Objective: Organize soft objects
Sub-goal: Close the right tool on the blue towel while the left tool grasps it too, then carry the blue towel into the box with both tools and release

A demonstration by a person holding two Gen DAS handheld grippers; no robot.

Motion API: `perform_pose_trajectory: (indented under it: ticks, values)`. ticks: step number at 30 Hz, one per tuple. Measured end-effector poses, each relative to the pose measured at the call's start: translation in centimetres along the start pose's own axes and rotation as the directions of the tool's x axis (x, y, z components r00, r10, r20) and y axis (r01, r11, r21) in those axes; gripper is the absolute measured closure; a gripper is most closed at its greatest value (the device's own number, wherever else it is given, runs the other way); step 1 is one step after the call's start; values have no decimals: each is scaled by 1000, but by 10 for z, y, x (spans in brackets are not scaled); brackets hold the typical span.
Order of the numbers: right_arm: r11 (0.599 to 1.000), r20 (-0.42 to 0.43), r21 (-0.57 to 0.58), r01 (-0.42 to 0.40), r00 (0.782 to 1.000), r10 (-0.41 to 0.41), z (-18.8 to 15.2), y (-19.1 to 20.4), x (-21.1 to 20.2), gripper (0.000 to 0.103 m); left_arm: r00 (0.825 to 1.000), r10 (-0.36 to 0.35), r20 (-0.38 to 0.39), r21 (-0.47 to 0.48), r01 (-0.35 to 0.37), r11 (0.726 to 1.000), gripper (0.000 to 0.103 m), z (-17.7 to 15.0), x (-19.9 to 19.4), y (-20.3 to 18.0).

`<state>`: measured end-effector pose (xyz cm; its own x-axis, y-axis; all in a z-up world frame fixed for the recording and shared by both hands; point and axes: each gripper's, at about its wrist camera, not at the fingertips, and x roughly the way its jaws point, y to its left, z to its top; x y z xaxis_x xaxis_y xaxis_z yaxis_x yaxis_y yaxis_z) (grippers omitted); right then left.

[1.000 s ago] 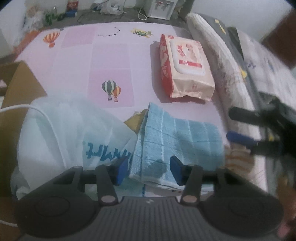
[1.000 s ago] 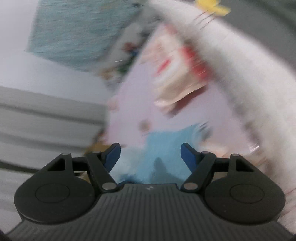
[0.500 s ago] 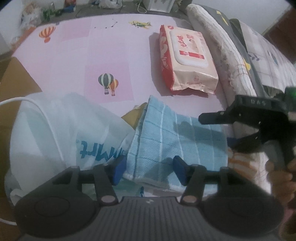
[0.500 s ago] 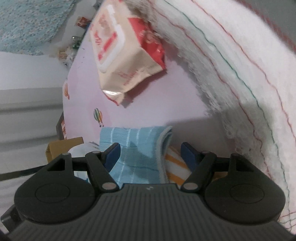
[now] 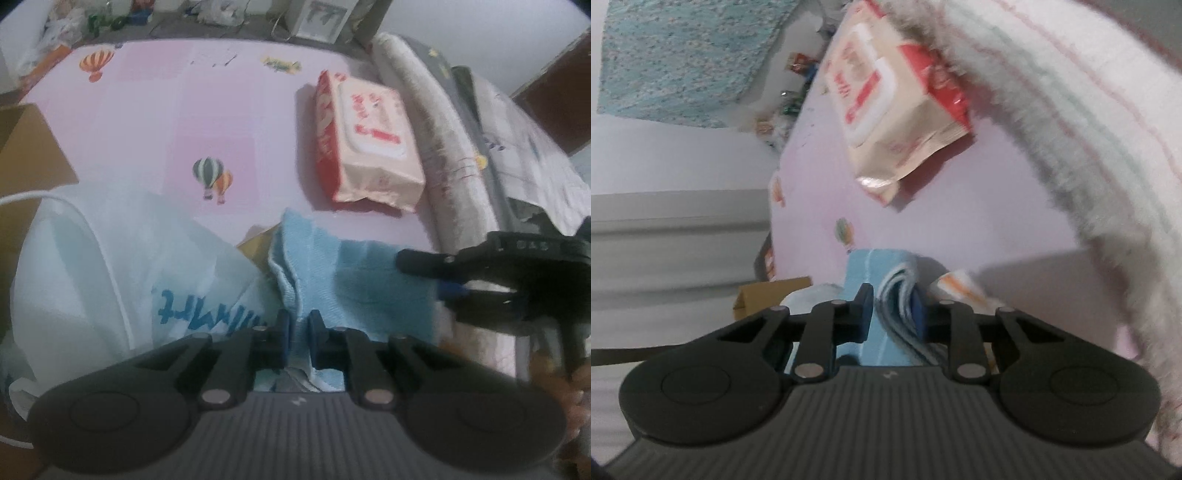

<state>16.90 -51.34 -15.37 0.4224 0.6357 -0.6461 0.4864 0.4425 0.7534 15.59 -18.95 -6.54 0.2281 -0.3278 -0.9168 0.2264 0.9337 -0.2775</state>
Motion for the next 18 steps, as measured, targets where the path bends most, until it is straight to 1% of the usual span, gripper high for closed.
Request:
perform_pose_trajectory:
  ticks: [2,6,8,9,11,13,14,15,17,18]
  values:
    - [999,-9,22,-38,999,38,-5,1,2,82,1000,-12,12,18,11,1000,92,0,-3,-5]
    - [990,-26,95,-100,994,103,-13,-1,12,82,1000,0,15,60,-1,998,91,-3,-4,-13]
    - [984,-32,125,-130,990,135,-17,1,21,82,1000,-9,17,69,7,998,90,-6,-6,-14]
    - [980,-34,136,-143,988,148,-20,3,29,82,1000,-15,15,68,14,998,89,-6,-6,-13]
    - [977,-53,142,-158,985,167,-23,9,43,82,999,-30,11,57,29,998,84,-7,-6,-8]
    - [978,-82,139,-155,983,167,-27,15,56,82,999,-42,-4,35,42,999,80,-8,-6,-1]
    - [979,-94,141,-148,982,162,-28,16,62,82,998,-60,-9,19,60,998,78,-9,-7,3]
    - [979,-103,144,-142,982,158,-29,16,65,82,997,-81,-12,4,81,997,75,-9,-8,8]
    - [977,-111,161,-142,981,161,-29,15,70,82,991,-129,-17,-20,129,991,52,-11,-11,15]
    - [975,-114,172,-144,980,165,-28,14,71,82,988,-154,-18,-25,153,988,48,-11,-13,17]
